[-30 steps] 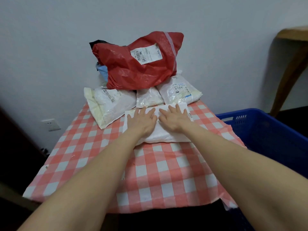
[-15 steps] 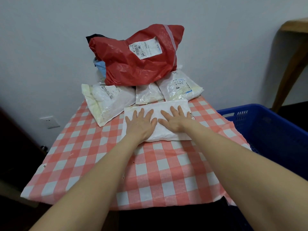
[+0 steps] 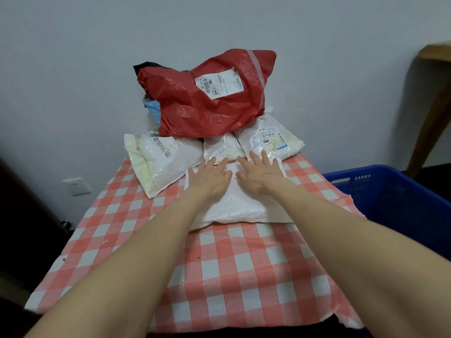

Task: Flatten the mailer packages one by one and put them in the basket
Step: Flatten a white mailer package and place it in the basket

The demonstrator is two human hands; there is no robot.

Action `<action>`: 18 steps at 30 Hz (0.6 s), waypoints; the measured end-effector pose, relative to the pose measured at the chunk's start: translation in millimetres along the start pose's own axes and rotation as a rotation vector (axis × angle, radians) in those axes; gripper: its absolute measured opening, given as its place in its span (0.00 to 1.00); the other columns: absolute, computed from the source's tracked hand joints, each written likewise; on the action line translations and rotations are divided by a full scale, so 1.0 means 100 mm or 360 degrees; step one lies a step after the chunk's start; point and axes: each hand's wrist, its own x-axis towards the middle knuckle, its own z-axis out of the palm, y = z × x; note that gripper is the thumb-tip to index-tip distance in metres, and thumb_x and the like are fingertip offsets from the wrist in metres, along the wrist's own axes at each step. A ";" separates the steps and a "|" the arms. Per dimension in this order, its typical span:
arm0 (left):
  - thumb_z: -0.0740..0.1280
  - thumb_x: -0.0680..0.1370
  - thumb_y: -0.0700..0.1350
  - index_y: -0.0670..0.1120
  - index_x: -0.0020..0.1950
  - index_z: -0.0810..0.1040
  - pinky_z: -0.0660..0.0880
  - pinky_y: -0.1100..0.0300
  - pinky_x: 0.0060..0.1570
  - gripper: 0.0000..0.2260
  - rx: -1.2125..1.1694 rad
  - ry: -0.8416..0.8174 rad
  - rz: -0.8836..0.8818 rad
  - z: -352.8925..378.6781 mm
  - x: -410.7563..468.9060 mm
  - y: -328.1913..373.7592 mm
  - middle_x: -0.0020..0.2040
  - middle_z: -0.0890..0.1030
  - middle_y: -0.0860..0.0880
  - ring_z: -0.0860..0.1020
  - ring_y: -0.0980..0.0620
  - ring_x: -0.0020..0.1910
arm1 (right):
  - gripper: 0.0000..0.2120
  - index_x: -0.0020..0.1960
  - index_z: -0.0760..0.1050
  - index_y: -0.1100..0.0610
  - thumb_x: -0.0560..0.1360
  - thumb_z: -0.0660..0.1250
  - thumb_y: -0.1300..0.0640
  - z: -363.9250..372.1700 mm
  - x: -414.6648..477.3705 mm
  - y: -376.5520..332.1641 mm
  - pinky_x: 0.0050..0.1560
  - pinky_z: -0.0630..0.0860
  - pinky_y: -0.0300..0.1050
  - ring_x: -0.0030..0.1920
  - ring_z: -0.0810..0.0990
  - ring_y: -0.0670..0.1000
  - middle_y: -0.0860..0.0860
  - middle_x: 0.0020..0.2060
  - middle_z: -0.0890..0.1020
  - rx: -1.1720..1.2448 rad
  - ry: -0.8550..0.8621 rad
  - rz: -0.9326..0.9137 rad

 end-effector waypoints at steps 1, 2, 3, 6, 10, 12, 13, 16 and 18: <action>0.46 0.82 0.55 0.57 0.78 0.48 0.45 0.36 0.71 0.24 0.0015 -0.0070 -0.0008 0.02 0.03 -0.01 0.79 0.49 0.49 0.45 0.46 0.77 | 0.27 0.79 0.42 0.46 0.82 0.44 0.42 0.02 0.04 0.01 0.74 0.39 0.62 0.77 0.36 0.59 0.51 0.78 0.41 -0.0008 -0.0037 -0.0013; 0.45 0.82 0.57 0.58 0.78 0.47 0.43 0.36 0.71 0.24 0.0017 -0.0133 -0.0025 0.06 0.06 -0.01 0.79 0.47 0.50 0.43 0.46 0.77 | 0.27 0.79 0.42 0.45 0.82 0.43 0.41 0.07 0.07 0.02 0.74 0.38 0.63 0.77 0.36 0.59 0.51 0.78 0.41 -0.0019 -0.0071 -0.0020; 0.45 0.82 0.58 0.60 0.78 0.46 0.41 0.36 0.71 0.24 0.0017 -0.0176 -0.0046 0.11 0.07 -0.01 0.79 0.45 0.51 0.42 0.46 0.77 | 0.27 0.78 0.43 0.44 0.81 0.42 0.40 0.12 0.09 0.03 0.74 0.37 0.63 0.77 0.36 0.58 0.50 0.78 0.42 -0.0032 -0.0097 -0.0016; 0.44 0.81 0.62 0.62 0.77 0.45 0.40 0.37 0.71 0.24 0.0043 -0.0229 -0.0092 0.22 0.11 -0.01 0.79 0.44 0.52 0.41 0.46 0.77 | 0.27 0.78 0.43 0.42 0.81 0.42 0.39 0.24 0.13 0.05 0.74 0.37 0.63 0.77 0.39 0.57 0.49 0.79 0.45 -0.0010 -0.0128 0.0022; 0.44 0.81 0.61 0.61 0.77 0.46 0.41 0.38 0.71 0.24 0.0057 -0.0230 -0.0098 0.22 0.11 -0.02 0.79 0.44 0.52 0.43 0.46 0.78 | 0.27 0.78 0.44 0.41 0.81 0.42 0.39 0.24 0.15 0.05 0.74 0.37 0.62 0.78 0.41 0.57 0.49 0.79 0.47 0.0016 -0.0115 0.0038; 0.44 0.81 0.61 0.61 0.77 0.46 0.41 0.38 0.71 0.24 0.0049 -0.0239 -0.0094 0.22 0.10 -0.03 0.79 0.44 0.51 0.43 0.46 0.78 | 0.27 0.78 0.45 0.41 0.81 0.42 0.38 0.24 0.15 0.05 0.74 0.37 0.62 0.78 0.41 0.57 0.49 0.78 0.48 0.0023 -0.0117 0.0039; 0.43 0.81 0.61 0.61 0.77 0.46 0.41 0.39 0.71 0.24 0.0049 -0.0245 -0.0094 0.23 0.10 -0.03 0.79 0.44 0.51 0.43 0.46 0.78 | 0.27 0.78 0.45 0.41 0.81 0.42 0.38 0.25 0.15 0.04 0.74 0.38 0.62 0.78 0.42 0.57 0.49 0.78 0.48 0.0021 -0.0117 0.0037; 0.43 0.81 0.61 0.61 0.77 0.46 0.40 0.39 0.71 0.24 0.0036 -0.0259 -0.0104 0.22 0.11 -0.03 0.79 0.44 0.52 0.43 0.47 0.78 | 0.27 0.78 0.46 0.42 0.81 0.42 0.38 0.24 0.16 0.04 0.74 0.38 0.62 0.78 0.43 0.56 0.49 0.78 0.49 0.0034 -0.0112 0.0038; 0.44 0.81 0.61 0.61 0.77 0.46 0.40 0.39 0.71 0.24 0.0015 -0.0269 -0.0117 0.21 0.11 -0.03 0.79 0.45 0.52 0.44 0.48 0.77 | 0.27 0.78 0.46 0.42 0.81 0.43 0.38 0.24 0.16 0.05 0.74 0.39 0.62 0.78 0.43 0.56 0.50 0.78 0.50 0.0033 -0.0103 0.0043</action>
